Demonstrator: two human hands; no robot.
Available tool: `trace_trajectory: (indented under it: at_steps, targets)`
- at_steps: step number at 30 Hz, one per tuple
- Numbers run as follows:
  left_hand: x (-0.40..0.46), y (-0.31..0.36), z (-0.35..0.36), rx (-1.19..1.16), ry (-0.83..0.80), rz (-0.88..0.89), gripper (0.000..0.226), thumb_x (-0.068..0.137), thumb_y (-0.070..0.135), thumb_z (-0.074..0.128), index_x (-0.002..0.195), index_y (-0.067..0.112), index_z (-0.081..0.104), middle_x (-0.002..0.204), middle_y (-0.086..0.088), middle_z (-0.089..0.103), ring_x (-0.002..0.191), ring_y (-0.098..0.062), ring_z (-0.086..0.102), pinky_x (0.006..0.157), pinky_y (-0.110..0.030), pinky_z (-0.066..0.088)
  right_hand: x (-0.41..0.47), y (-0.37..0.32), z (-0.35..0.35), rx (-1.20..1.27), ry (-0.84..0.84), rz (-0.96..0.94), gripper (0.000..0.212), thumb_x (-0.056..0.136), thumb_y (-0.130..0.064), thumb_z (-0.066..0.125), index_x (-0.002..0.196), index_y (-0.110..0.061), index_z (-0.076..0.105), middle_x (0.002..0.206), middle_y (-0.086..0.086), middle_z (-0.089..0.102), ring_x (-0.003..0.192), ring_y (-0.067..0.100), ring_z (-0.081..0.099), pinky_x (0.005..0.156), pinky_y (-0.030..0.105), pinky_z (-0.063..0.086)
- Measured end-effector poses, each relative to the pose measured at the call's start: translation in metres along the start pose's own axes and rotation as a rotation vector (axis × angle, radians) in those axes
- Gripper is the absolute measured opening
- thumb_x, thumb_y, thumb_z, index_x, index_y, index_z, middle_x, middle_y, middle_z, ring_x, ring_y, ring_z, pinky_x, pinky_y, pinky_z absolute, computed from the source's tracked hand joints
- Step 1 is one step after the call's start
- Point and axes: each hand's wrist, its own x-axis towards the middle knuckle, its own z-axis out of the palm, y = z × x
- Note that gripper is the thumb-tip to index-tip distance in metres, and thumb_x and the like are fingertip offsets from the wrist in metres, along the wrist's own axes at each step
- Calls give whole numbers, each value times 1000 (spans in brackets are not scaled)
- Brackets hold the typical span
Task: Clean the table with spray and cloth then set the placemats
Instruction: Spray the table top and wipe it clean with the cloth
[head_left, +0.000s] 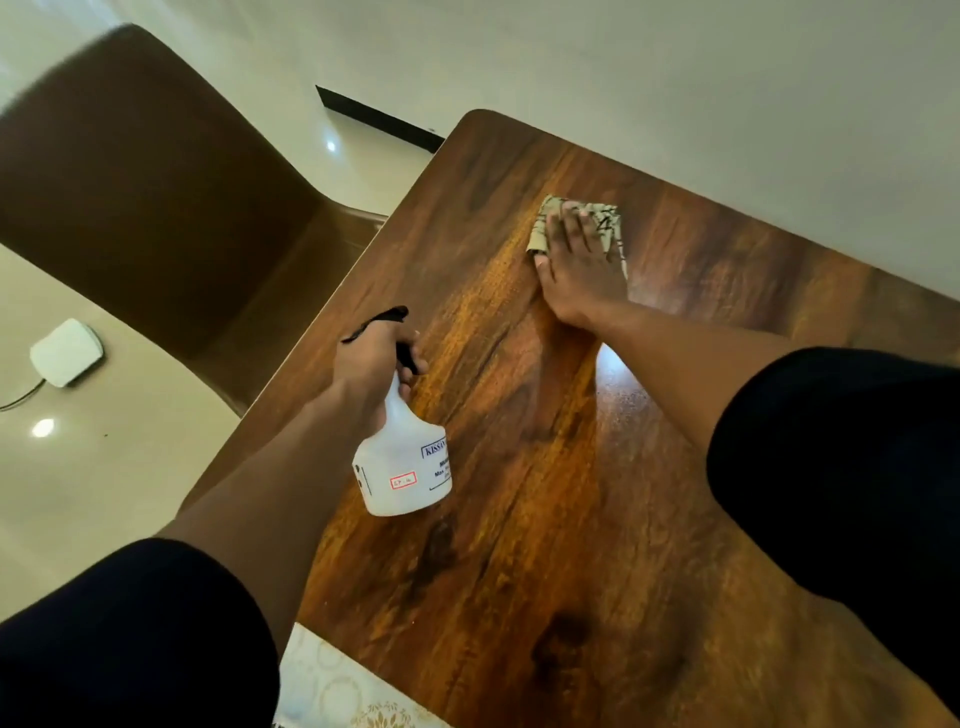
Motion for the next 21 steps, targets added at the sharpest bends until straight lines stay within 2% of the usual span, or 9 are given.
trace_trajectory:
  at_steps: [3,6,10,12,14,16,19,21]
  targets:
    - [9,13,-17,-23,30,6,13,94,20,67,97,7,68,75,-9,63,42,-7,51,42,-18,42,16,-12,6,51,42,97,65,111,-47,18,167,-23,-3,175,0,-11,160,21,-14,128,56,-3]
    - [14,19,-32,21,52,5,18,94,23,67,84,8,65,70,-7,62,40,-6,50,42,-18,42,26,-30,12,69,83,110,65,110,-44,21,167,-20,1,175,1,-7,161,23,-12,128,58,-3]
    - [16,18,-43,61,71,-3,25,96,26,67,78,9,65,68,-7,65,42,-7,48,43,-18,43,30,-68,8,-23,-24,-108,64,111,-46,19,167,-22,-1,174,0,-11,160,24,-16,128,59,-2]
    - [14,15,-43,66,74,-14,23,96,24,67,78,9,65,67,-6,64,44,-8,47,44,-20,42,20,-105,20,-129,-63,-288,64,111,-46,17,167,-22,-3,174,2,-10,160,25,-15,128,59,1]
    - [13,13,-38,61,84,0,22,94,21,65,76,8,63,63,-6,61,43,-9,45,43,-21,39,1,-137,40,-185,-106,-512,65,110,-47,15,166,-23,-6,174,2,-10,160,24,-15,128,57,-4]
    - [13,12,-32,59,92,9,23,93,18,63,73,8,62,61,-6,58,42,-10,44,41,-21,37,-15,-147,51,-216,-120,-680,64,111,-47,17,166,-24,-5,175,-1,-11,160,18,-13,127,51,-5]
    - [17,10,-29,65,74,-4,19,94,19,63,77,10,63,65,-7,59,40,-8,45,39,-20,36,-8,-133,43,-218,-133,-712,63,111,-49,18,166,-27,-6,174,-4,-12,160,15,-13,127,45,-2]
    - [19,8,-33,93,31,-18,12,95,20,64,87,11,65,72,-9,62,41,-6,46,39,-19,37,11,-114,29,-166,-128,-564,63,111,-50,15,165,-27,-8,173,-2,-15,159,19,-15,127,49,-1]
